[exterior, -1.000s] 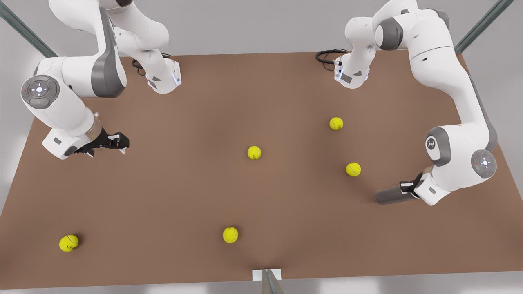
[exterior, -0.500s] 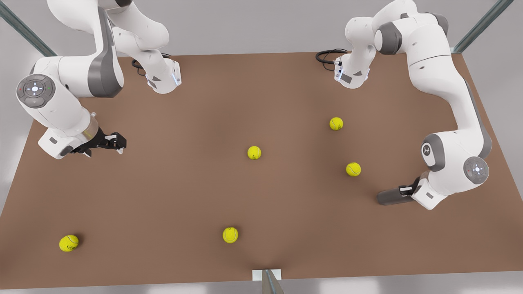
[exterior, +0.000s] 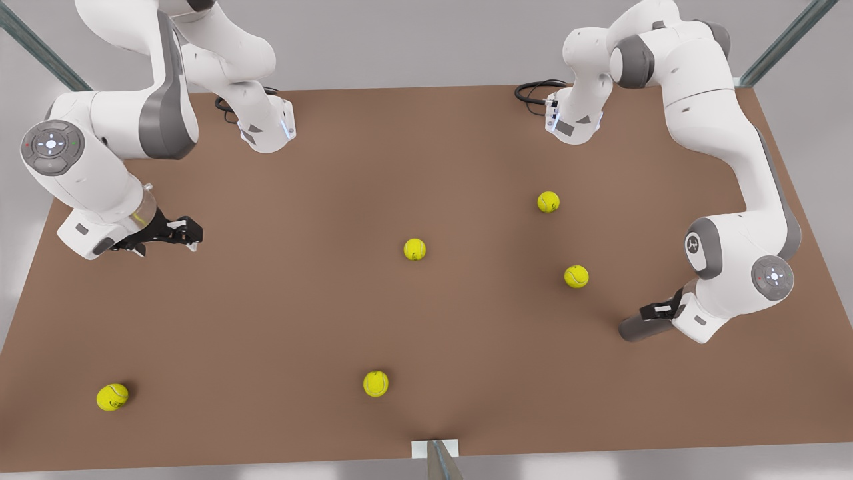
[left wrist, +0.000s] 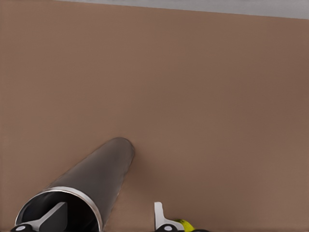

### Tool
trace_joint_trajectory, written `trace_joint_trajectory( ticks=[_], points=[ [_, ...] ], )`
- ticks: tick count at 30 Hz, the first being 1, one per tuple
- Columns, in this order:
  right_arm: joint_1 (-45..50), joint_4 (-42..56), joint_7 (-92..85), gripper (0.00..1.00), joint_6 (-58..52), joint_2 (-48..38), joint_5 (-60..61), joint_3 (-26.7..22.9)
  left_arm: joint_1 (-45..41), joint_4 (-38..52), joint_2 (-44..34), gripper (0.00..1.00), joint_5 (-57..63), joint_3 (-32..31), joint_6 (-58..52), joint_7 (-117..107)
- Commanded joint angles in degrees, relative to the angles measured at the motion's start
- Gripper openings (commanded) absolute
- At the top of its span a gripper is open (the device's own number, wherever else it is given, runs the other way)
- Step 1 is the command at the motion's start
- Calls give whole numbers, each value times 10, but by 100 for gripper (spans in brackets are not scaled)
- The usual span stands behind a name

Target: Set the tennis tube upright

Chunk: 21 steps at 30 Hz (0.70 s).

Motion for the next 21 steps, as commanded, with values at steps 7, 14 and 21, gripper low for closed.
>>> trace_joint_trajectory(
  ticks=[7,14,21],
  points=[
    [0,0,0,100,0,0,0,0,-12,1,-5,100,9,0,-3,-18],
    [0,-1,0,100,0,0,0,0,-12,3,-5,100,16,0,-3,-19],
    [-1,0,0,100,0,0,0,0,-12,14,-16,100,15,1,-18,-20]
  ],
)
